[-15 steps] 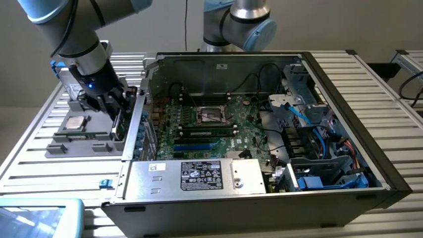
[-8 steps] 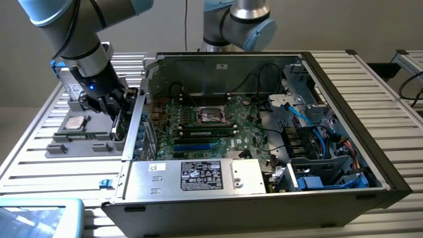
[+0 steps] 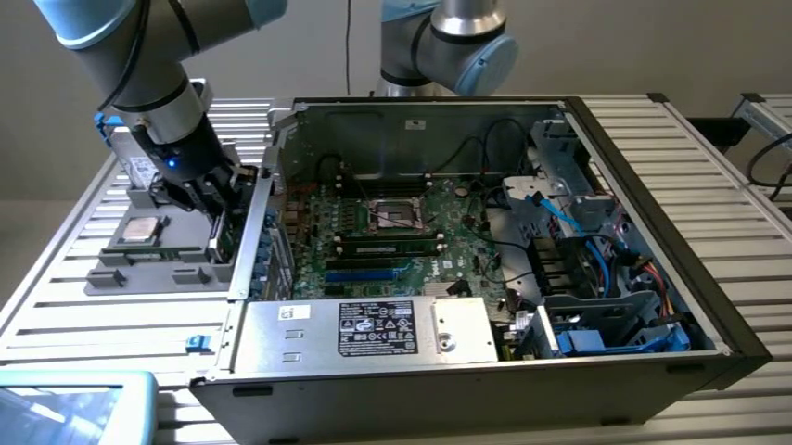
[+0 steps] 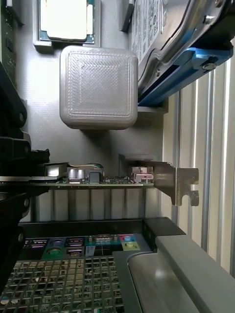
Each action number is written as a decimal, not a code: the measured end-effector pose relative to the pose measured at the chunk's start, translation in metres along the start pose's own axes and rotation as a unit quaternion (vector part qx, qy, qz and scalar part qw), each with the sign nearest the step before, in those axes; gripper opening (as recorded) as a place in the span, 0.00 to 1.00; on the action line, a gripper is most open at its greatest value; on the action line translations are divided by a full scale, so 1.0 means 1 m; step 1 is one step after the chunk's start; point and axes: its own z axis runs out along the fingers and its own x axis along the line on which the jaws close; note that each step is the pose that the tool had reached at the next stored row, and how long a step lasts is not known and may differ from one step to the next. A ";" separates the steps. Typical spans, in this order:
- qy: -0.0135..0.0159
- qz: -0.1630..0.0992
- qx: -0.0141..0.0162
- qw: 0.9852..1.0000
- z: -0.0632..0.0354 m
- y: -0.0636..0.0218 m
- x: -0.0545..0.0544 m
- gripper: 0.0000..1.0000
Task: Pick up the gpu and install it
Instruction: 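Pick up the gpu and move the gpu toward the slot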
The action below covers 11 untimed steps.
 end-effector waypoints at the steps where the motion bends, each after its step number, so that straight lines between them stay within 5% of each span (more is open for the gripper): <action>1: 0.000 0.000 0.000 1.000 0.0000 0.0000 0.000 0.28; 5: 0.000 0.000 0.000 1.000 -0.0017 0.0002 0.000 0.28; 11: 0.000 0.000 0.000 1.000 -0.0288 0.0037 -0.001 0.28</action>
